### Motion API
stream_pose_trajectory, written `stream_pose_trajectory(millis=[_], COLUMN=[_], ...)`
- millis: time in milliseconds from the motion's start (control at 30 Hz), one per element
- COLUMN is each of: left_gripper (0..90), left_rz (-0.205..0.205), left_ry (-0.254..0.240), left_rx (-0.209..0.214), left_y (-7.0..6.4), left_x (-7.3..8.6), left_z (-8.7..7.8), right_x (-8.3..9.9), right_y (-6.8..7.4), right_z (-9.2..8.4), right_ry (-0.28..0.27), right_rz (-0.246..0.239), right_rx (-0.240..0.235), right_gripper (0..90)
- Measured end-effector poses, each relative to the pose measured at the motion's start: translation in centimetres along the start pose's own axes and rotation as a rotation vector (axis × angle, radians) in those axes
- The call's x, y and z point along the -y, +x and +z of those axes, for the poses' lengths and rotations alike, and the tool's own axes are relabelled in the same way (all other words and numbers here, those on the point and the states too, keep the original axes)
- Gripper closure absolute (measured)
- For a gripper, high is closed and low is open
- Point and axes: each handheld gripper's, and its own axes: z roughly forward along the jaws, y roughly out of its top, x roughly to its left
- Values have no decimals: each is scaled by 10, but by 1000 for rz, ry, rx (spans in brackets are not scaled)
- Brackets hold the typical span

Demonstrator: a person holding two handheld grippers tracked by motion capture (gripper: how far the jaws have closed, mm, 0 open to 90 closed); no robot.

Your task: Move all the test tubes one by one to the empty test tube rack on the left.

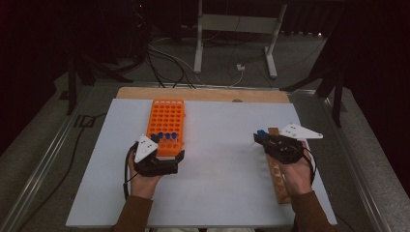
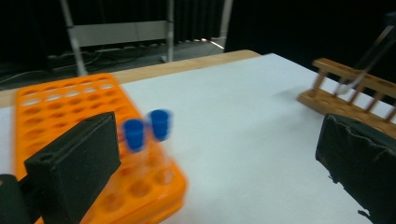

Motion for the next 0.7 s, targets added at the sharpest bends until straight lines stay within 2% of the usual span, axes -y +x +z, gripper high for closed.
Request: stream_pose_trajectory(millis=[300,567,700], left_gripper=[8,18,37], left_rz=[79,102,120], left_ry=[29,44,55], left_rx=[77,129,147], left_y=[-33,-58,-68], left_x=[-13,-14,-14], left_z=[28,51,60], right_x=[2,2,2], right_y=[13,21,25], right_z=[10,15,18], right_ry=[14,18,26], right_rz=[2,32,26], right_rx=[-54,-102,-119], right_gripper=[770,770,770])
